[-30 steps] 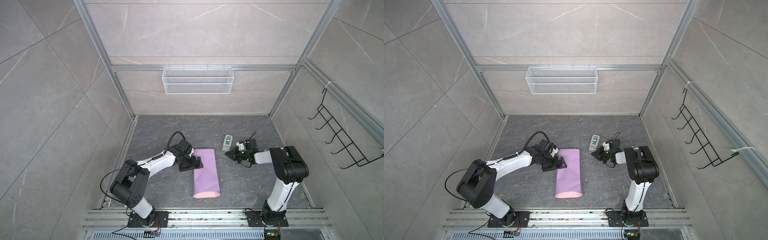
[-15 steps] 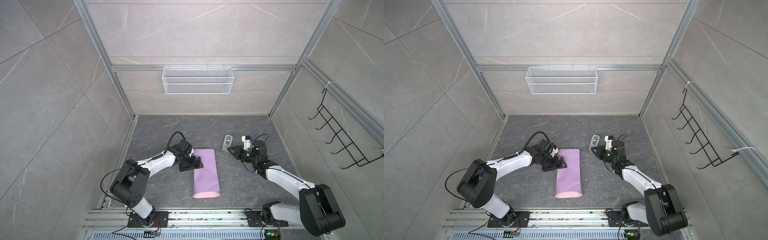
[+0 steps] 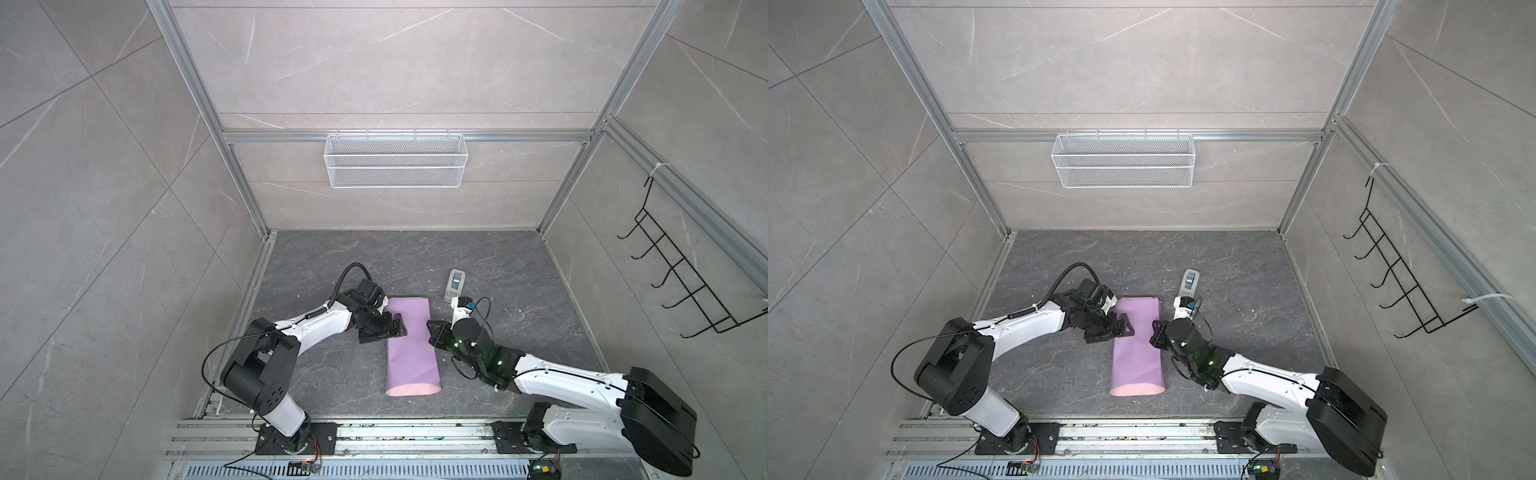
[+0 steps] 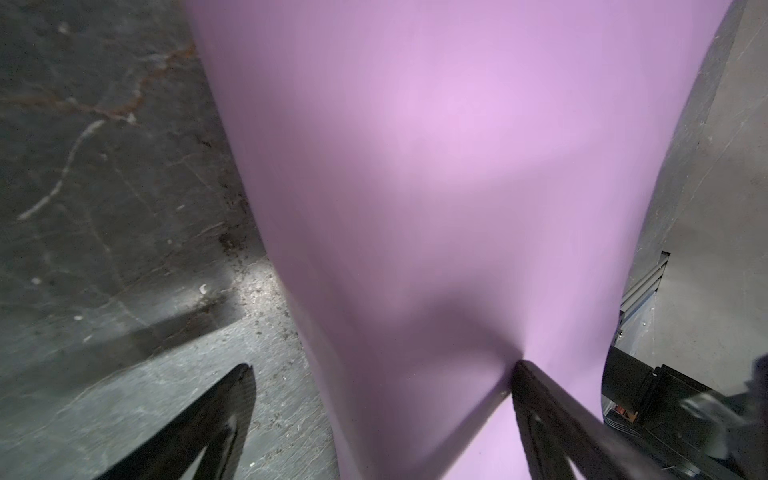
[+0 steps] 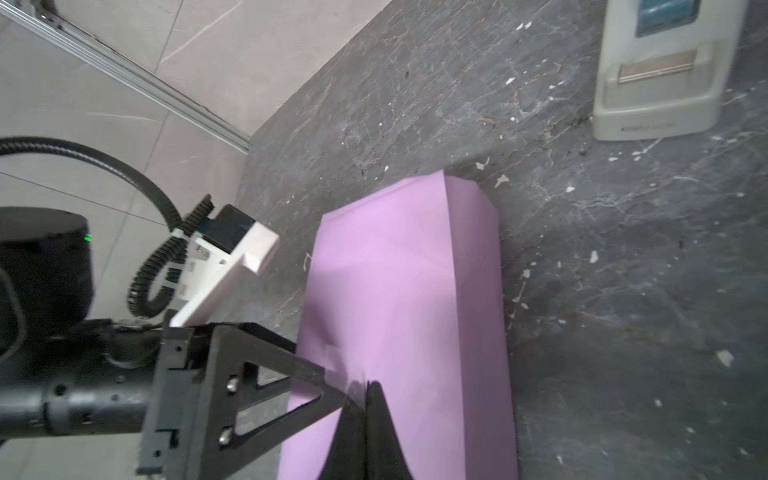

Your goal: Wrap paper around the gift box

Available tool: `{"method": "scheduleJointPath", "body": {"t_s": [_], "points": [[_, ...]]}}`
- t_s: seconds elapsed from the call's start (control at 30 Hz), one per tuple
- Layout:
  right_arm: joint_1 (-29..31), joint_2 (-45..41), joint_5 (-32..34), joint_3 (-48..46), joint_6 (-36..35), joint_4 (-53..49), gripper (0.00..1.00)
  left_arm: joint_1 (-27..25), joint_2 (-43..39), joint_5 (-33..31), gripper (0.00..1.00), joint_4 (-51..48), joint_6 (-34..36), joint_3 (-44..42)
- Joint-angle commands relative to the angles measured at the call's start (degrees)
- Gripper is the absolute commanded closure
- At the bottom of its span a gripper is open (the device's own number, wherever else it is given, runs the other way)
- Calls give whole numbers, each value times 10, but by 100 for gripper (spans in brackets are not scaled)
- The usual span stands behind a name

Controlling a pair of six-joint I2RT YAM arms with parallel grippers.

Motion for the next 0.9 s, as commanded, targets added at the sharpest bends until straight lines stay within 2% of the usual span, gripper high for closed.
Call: {"method": "scheduleJointPath", "body": {"t_s": [0.0, 0.33, 0.87], "points": [[24, 24, 125, -3, 12, 37, 100, -6, 35, -49, 3, -43, 19, -12], [36, 69, 161, -14, 41, 71, 100, -7, 35, -49, 3, -43, 21, -9], [35, 103, 157, -27, 57, 108, 100, -7, 35, -47, 3, -42, 23, -12]]}}
